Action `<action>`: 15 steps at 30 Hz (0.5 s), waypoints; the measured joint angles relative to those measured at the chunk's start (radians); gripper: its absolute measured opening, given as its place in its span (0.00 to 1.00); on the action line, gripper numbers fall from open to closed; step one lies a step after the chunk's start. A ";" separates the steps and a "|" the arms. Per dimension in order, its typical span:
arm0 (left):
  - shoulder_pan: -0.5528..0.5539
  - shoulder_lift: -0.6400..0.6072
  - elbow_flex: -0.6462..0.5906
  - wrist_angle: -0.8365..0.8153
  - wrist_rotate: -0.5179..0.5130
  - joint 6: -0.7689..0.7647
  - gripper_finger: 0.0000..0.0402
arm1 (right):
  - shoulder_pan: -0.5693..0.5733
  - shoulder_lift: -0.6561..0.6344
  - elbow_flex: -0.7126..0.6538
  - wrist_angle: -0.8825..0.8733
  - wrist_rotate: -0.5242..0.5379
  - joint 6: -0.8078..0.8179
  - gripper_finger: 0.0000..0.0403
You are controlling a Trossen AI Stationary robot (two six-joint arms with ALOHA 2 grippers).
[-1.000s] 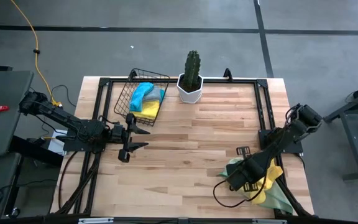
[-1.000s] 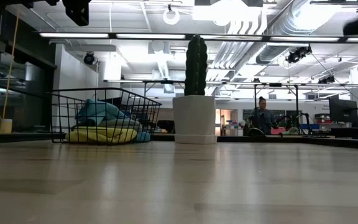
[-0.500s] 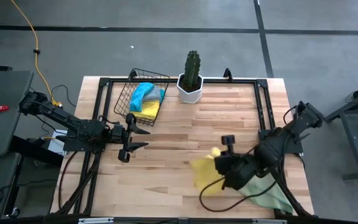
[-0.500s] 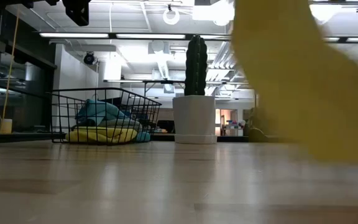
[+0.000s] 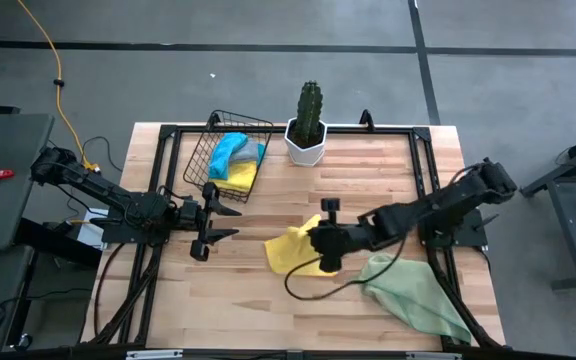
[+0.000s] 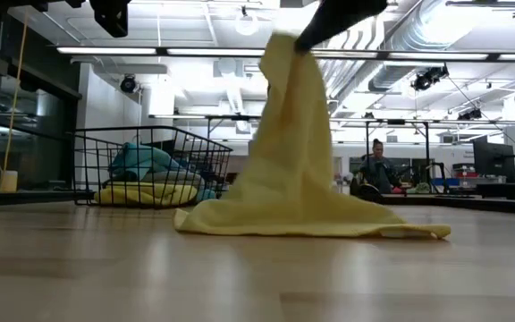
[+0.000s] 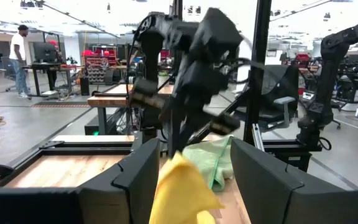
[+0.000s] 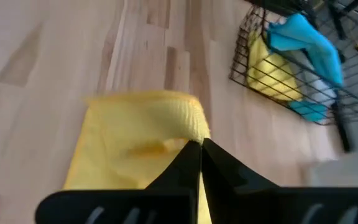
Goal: Fold microfiber towels
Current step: Fold the yellow microfiber towel on the table
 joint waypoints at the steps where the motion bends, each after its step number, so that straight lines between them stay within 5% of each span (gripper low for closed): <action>1: 0.000 0.000 0.000 0.000 0.000 0.000 0.46 | -0.013 0.000 -0.034 0.061 -0.018 -0.010 0.00; 7: 0.000 0.000 0.000 0.000 -0.011 -0.002 0.46 | -0.072 0.000 -0.216 0.187 -0.096 0.098 0.00; 15: 0.002 0.130 0.063 -0.152 -0.178 -0.007 0.46 | -0.075 0.000 -0.306 0.390 -0.085 0.123 0.00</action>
